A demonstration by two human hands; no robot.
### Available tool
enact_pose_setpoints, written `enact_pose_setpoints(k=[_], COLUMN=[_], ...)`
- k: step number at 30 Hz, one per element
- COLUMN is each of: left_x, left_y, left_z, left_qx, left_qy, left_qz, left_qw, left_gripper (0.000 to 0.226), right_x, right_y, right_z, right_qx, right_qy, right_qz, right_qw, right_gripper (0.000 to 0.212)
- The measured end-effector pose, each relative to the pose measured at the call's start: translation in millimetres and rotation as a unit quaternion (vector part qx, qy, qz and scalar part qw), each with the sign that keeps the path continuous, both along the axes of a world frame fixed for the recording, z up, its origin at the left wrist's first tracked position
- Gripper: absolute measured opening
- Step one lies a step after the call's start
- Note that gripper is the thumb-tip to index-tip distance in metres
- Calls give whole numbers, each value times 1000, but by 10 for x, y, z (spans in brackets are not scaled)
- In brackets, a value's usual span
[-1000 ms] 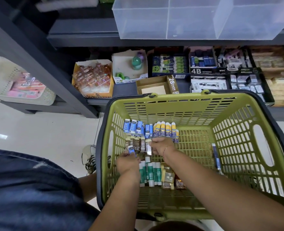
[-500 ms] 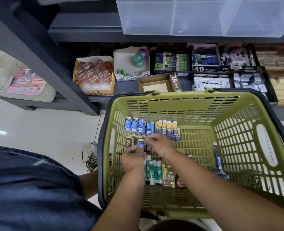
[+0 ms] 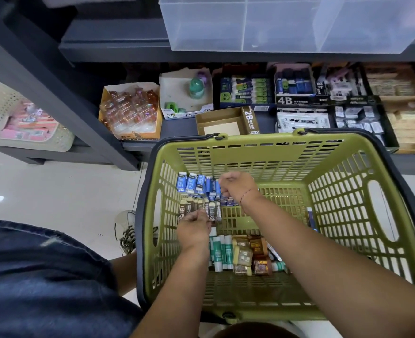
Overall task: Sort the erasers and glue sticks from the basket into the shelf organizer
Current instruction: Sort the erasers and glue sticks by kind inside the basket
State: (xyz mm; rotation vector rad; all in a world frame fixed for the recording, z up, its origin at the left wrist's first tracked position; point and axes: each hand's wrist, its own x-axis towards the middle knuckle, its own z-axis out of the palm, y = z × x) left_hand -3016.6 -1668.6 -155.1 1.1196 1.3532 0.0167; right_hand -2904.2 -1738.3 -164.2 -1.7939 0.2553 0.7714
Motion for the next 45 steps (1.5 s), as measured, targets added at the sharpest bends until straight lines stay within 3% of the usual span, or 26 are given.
enact_pose_setpoints(k=[3,5,7,11,15,18,24,30,33,36,43,45], left_x=[-18,-40,-61,-83,-77,-83,-83,-73,-67,-66,-87,-80], left_y=[-51,-112,-186,-384,-490,-512,-500,-494,-500,-508,-490,-490], left_z=[-1,10,-13,-110,-183,-222,-295,-323,-309,-277,-252,-263], left_qx=[10,31,43,78,84,94,107,113,114,108,95,91], left_qy=[11,15,14,37,51,67,63,58,56,57,63,63], left_qz=[-112,-249,-396,-621,-709,-740,-751,-755,-753,-751,-758,-758], left_qw=[994,968,917,779,698,663,649,643,645,649,643,643], left_gripper=[10,14,31,55,69,68,60,59,58,58,59,59], right_x=[34,66,109,191,46,-96,-336,-350,-379,-370,-250,-236], right_y=[-390,-794,-1188,-1678,-1790,-1729,-1653,-1675,-1650,-1602,-1576,-1570], right_z=[66,89,66,-55,-194,-343,-545,-507,-505,-491,-481,-466], right_qx=[-5,-25,-89,-235,-244,-265,-283,-219,-208,-240,-293,-298], right_qy=[12,39,80,76,67,32,-49,26,56,71,119,121], right_qz=[30,106,198,331,447,518,559,505,512,563,654,664], right_qw=[999,993,973,911,858,812,778,834,832,788,688,675], right_gripper=[17,14,20,35,89,104,82,34,45,64,80,83])
